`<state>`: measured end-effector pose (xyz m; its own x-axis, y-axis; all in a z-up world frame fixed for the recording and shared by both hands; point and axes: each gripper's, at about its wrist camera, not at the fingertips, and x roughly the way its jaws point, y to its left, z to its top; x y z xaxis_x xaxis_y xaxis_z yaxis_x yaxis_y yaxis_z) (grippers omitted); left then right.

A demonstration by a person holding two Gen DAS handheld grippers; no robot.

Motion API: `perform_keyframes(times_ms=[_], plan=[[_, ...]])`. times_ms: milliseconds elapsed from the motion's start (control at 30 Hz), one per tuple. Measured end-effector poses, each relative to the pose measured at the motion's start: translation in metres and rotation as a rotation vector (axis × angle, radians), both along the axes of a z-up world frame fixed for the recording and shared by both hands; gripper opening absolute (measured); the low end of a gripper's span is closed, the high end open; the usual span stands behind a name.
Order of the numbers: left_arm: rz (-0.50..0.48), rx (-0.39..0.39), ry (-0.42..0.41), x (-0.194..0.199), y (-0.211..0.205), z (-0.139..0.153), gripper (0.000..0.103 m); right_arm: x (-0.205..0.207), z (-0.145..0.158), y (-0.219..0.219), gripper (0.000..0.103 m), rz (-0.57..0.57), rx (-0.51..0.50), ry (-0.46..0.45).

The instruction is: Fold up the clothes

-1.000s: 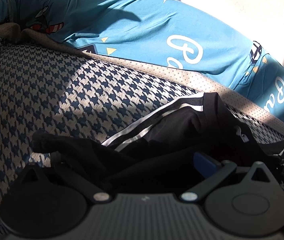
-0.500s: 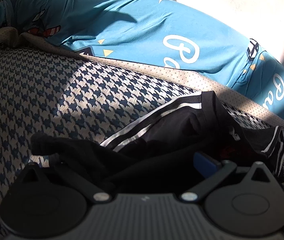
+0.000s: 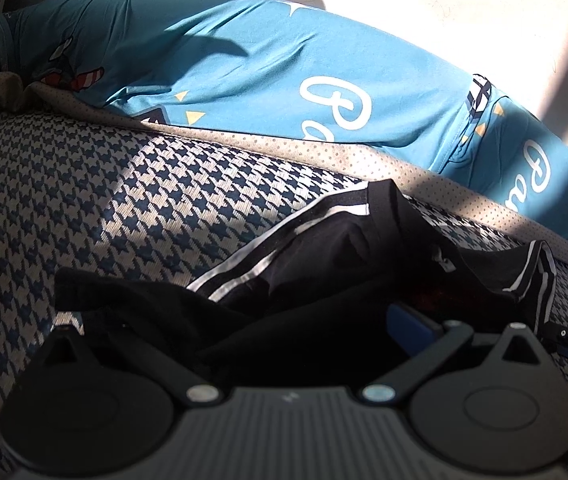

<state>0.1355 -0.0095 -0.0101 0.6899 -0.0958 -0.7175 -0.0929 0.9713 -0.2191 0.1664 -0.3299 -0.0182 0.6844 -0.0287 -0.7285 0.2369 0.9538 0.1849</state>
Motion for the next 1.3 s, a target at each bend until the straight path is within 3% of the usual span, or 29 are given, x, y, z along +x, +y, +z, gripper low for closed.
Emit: perform_keyframes(times_ms=[233,300,333,433,700,867,967,1133,1233,1300], plan=[[-0.033,0.073,-0.055,-0.005,-0.014,0.005,0.103,0.001,-0.014,0.008,0.047,0.022,0.041,0.028],[-0.042,0.088,-0.059,-0.005,-0.017,0.004,0.103,0.001,-0.016,0.016,0.038,0.043,0.008,0.006],[-0.044,0.088,-0.059,-0.006,-0.017,0.004,0.103,0.001,-0.016,0.019,0.028,0.054,-0.005,-0.004],[-0.044,0.088,-0.059,-0.006,-0.016,0.004,0.103,0.001,-0.016,0.023,0.021,0.045,-0.014,-0.033],[-0.038,0.088,-0.053,-0.004,-0.013,0.002,0.103,-0.007,0.022,0.02,0.014,-0.063,-0.195,-0.26],[-0.036,0.087,-0.054,-0.004,-0.011,0.003,0.103,0.004,0.013,-0.014,0.014,-0.296,-0.151,-0.165],[-0.032,0.074,-0.062,-0.004,-0.008,0.007,0.103,0.001,0.011,-0.028,0.015,-0.365,-0.135,-0.149],[-0.01,0.058,-0.088,-0.007,0.0,0.015,0.103,-0.006,0.018,-0.025,0.016,-0.321,-0.111,-0.183],[0.001,0.05,-0.096,-0.007,0.003,0.018,0.103,-0.005,0.015,-0.018,0.026,-0.284,-0.096,-0.164],[0.004,0.049,-0.099,-0.007,0.004,0.019,0.103,-0.004,0.014,-0.015,0.026,-0.263,-0.082,-0.154]])
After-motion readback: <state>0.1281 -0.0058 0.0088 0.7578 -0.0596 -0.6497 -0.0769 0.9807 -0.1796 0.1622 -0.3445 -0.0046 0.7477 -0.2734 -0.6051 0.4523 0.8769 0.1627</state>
